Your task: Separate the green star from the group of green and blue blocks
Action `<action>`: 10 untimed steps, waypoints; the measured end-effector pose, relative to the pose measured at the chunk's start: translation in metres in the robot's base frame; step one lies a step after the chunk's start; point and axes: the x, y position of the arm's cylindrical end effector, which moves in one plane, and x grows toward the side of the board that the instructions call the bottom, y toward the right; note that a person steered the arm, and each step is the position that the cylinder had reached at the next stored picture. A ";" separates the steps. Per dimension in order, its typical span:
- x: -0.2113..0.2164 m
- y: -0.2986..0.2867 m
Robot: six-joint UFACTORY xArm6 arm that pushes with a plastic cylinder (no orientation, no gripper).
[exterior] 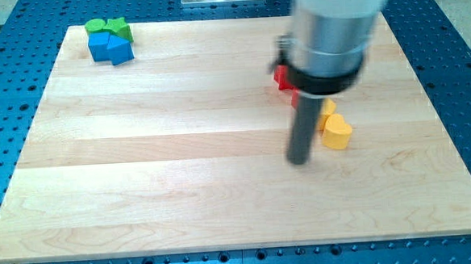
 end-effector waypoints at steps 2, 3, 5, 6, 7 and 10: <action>-0.076 -0.165; -0.122 -0.231; -0.220 -0.352; -0.223 -0.355; -0.253 -0.343; -0.309 -0.305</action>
